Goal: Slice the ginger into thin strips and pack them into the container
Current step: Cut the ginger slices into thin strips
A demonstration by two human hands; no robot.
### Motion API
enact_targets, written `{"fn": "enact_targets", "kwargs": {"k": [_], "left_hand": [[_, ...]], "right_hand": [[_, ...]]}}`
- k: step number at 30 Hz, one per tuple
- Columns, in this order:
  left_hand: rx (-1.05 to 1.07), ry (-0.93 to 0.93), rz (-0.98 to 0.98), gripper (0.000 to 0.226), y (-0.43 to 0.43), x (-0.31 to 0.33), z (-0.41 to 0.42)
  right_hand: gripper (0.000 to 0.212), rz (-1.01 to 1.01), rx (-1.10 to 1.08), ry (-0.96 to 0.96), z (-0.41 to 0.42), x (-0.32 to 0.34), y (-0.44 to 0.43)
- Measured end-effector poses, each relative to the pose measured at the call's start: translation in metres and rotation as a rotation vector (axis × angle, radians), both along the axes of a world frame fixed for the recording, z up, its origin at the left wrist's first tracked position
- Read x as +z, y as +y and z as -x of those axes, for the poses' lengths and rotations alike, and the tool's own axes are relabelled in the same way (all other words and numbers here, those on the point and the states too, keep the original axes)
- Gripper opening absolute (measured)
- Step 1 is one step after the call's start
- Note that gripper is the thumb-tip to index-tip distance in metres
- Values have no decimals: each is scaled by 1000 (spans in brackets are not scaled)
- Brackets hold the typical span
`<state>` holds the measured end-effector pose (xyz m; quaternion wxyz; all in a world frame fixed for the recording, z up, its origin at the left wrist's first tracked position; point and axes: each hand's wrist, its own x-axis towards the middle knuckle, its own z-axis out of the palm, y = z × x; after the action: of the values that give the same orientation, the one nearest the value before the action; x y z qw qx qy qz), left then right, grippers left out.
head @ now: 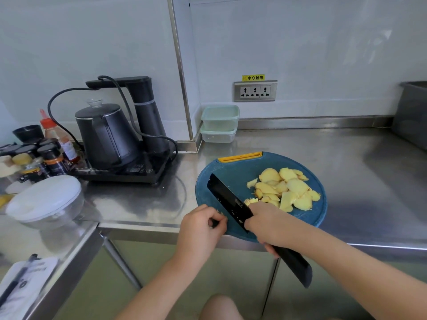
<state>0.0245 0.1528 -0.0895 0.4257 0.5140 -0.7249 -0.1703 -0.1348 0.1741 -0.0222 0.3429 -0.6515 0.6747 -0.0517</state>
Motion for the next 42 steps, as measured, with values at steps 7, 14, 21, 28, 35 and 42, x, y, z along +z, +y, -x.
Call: {"fn": "enact_targets", "kwargs": {"k": [7,14,21,28,35,42], "left_hand": [[-13,84,-31,19,4,1,-4],[6,103,-25,12,5,0,-10],[3,88,-27,15,4,3,-7],[22,114,-5,16,1,-3,-4],[67,83,-13,21,-3,-8,-2],[72,0,-115,32,-2,5,-2]], "right_hand": [[19,124,37,12,-6,5,5],[18,135,42,11,-13,5,7],[15,114,27,15,-15,5,8],[14,111,48,37,-16,3,7],[29,131,161,147,-25,5,0],[27,119,176,165,-41,20,-14]]}}
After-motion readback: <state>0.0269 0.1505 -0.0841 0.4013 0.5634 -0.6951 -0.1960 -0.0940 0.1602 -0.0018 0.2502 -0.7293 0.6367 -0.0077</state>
